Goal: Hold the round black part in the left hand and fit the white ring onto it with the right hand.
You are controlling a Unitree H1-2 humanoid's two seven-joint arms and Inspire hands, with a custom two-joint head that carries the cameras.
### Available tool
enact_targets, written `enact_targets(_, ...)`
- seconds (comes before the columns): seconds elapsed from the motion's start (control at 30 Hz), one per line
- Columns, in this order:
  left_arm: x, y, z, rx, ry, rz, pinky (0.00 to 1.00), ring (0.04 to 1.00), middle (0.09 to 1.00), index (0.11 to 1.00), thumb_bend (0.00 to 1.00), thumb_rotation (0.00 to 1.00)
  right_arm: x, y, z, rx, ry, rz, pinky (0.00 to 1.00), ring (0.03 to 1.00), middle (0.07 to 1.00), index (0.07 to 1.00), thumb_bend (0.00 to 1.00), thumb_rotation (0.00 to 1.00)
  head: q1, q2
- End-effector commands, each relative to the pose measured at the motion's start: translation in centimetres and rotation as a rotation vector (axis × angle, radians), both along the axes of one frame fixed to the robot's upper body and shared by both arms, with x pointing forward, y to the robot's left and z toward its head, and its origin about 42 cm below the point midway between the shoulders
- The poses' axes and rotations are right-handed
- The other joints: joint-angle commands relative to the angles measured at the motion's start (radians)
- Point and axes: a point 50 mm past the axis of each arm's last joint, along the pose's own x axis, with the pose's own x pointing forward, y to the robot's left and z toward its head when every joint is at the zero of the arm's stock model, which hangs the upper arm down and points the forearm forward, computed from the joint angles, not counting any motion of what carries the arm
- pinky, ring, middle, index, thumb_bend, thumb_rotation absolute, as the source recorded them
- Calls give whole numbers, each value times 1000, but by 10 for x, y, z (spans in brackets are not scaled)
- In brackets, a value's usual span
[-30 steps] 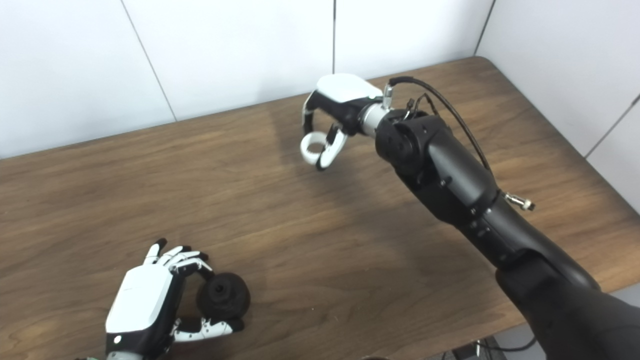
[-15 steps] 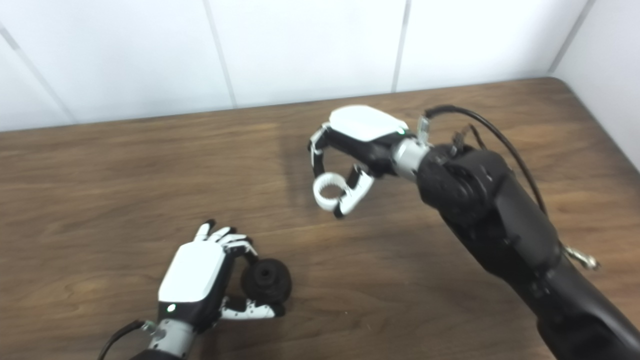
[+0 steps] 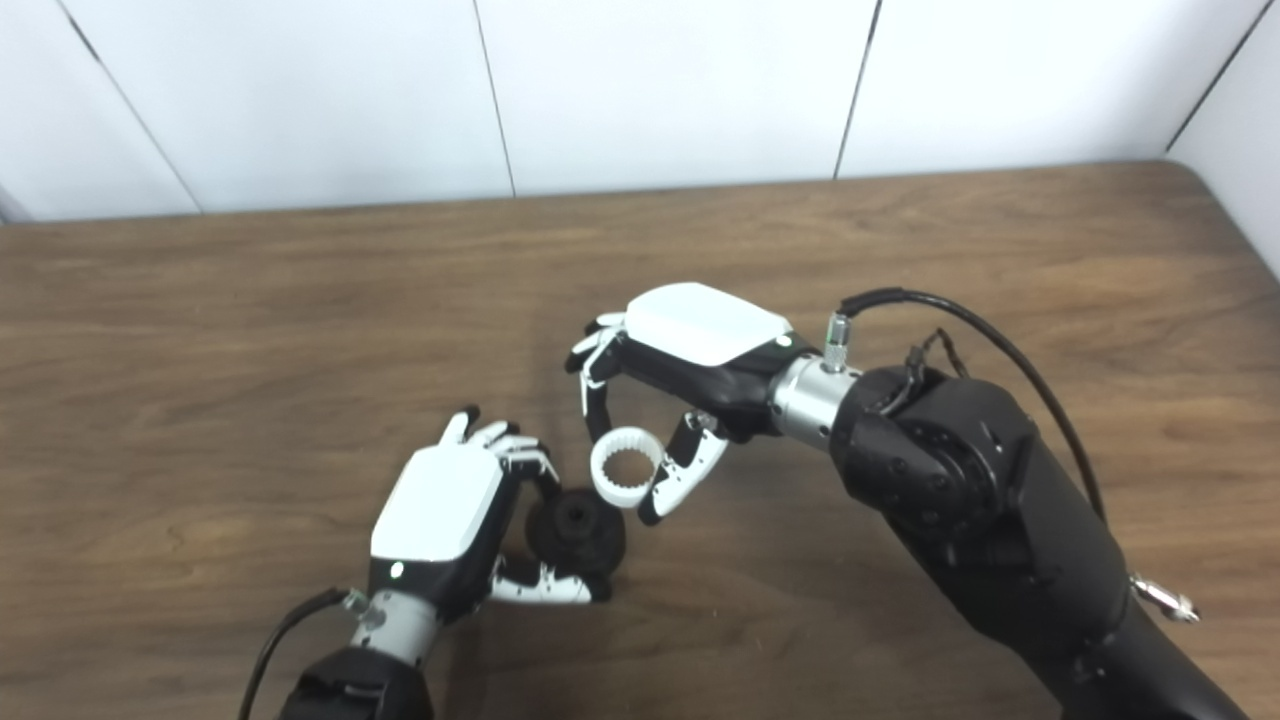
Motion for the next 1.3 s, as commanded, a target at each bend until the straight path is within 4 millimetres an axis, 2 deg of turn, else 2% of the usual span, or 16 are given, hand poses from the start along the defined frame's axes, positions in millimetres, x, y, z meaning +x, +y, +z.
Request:
enact_targets(0.0,-5,-7,-13,23,94,-25,1000,881,773,483,524,57,-7,5,13,5,-71,35,951,946,861,485,524,138,1,4)
enact_targets(0.37,-3,-10,-12,24,95,-23,1000,878,770,483,524,56,-16,19,1,17,-64,89,961,945,864,484,525,138,4,23)
enact_targets(1.27,-1,-17,-8,24,101,-22,1000,886,773,481,525,57,-4,26,-12,9,-107,78,979,953,874,485,523,136,13,35)
